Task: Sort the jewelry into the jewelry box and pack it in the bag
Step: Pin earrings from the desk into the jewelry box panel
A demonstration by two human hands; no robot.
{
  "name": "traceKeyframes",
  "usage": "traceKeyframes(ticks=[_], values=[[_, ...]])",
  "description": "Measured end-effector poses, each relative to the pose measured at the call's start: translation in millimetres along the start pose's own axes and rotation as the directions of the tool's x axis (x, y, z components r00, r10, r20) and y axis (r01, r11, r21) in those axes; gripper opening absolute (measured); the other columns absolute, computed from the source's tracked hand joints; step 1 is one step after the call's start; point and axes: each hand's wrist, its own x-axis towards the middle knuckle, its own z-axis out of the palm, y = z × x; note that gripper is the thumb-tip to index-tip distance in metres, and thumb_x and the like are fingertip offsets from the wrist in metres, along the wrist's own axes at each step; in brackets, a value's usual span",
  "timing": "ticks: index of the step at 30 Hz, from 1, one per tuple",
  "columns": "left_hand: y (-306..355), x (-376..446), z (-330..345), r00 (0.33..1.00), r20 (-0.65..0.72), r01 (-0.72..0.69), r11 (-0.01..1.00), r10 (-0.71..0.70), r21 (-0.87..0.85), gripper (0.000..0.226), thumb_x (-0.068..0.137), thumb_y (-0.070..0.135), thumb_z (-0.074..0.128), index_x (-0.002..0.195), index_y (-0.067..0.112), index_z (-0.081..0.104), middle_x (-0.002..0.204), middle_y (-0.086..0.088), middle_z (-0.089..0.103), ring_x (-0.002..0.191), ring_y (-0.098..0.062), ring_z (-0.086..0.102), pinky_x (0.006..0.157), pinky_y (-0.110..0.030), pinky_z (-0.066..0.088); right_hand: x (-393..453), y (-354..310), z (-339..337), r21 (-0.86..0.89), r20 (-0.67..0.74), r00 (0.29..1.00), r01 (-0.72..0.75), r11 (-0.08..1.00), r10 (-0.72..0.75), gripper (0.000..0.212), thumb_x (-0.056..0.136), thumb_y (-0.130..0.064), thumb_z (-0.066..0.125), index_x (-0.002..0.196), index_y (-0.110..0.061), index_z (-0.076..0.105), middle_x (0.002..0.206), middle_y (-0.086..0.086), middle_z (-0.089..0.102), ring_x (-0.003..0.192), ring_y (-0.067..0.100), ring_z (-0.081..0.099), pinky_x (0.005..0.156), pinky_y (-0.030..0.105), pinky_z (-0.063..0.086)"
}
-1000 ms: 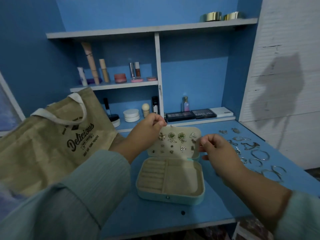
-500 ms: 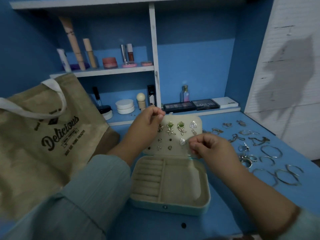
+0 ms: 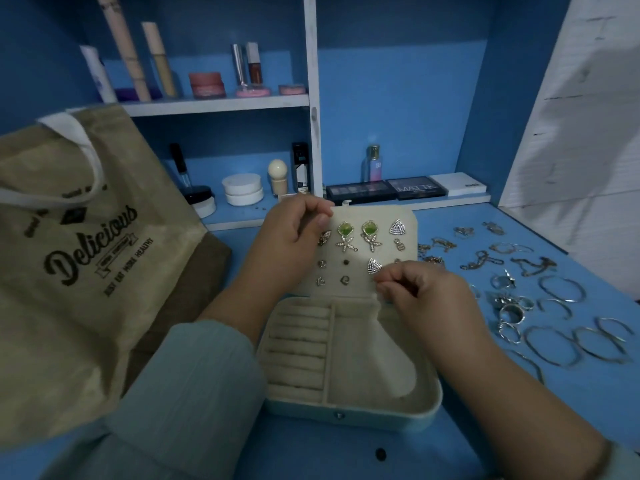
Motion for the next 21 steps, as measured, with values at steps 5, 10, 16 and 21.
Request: traceKeyframes(ticks=[5, 10, 16, 21], values=[[-2.9, -2.9, -1.2, 0.999, -0.021, -0.046, 0.999, 0.046, 0.014, 0.016, 0.090, 0.023, 0.049, 0.085, 0.038, 0.051, 0.114, 0.003, 0.061, 0.105, -0.008, 0.056, 0.088, -0.026, 0.045, 4.1, 2.0, 0.8, -0.043, 0.069, 0.997, 0.029, 0.999, -0.026, 0.017, 0.087, -0.007, 0.060, 0.079, -0.020, 0.068, 0.071, -0.019, 0.054, 0.065, -0.014, 0.052, 0.061, 0.000, 0.037], [-1.9, -10.3, 0.2, 0.995, -0.097, -0.011, 0.997, 0.019, 0.077, 0.027, 0.093, 0.015, 0.052, 0.083, 0.040, 0.048, 0.106, 0.008, 0.059, 0.100, -0.012, 0.054, 0.082, -0.023, 0.042, 14.3, 2.6, -1.7, 0.028, 0.145, 0.989, -0.024, 0.999, 0.020, 0.020, 0.085, -0.003, 0.061, 0.077, -0.021, 0.067, 0.083, -0.002, 0.067, 0.071, 0.007, 0.061, 0.066, 0.008, 0.044], [-1.2, -12.5, 0.7, 0.986, -0.167, 0.006, 0.992, 0.015, 0.126, 0.030, 0.091, 0.015, 0.053, 0.081, 0.042, 0.046, 0.106, 0.010, 0.057, 0.109, -0.018, 0.052, 0.093, -0.039, 0.044, 26.6, -2.5, -5.2, -0.065, 0.261, 0.965, 0.025, 0.998, -0.007, 0.024, 0.084, -0.004, 0.062, 0.071, -0.024, 0.062, 0.073, -0.008, 0.063, 0.066, 0.000, 0.056, 0.061, 0.002, 0.040], [-2.5, -13.8, -0.9, 0.988, -0.141, -0.037, 0.988, 0.058, 0.149, 0.025, 0.092, 0.013, 0.053, 0.085, 0.037, 0.049, 0.106, 0.014, 0.056, 0.109, -0.019, 0.052, 0.093, -0.042, 0.044, 24.3, -2.2, -2.6, -0.108, 0.237, 0.971, 0.056, 0.993, -0.029, 0.023, 0.084, -0.008, 0.063, 0.071, -0.027, 0.061, 0.069, -0.015, 0.059, 0.064, -0.004, 0.054, 0.061, 0.002, 0.041]])
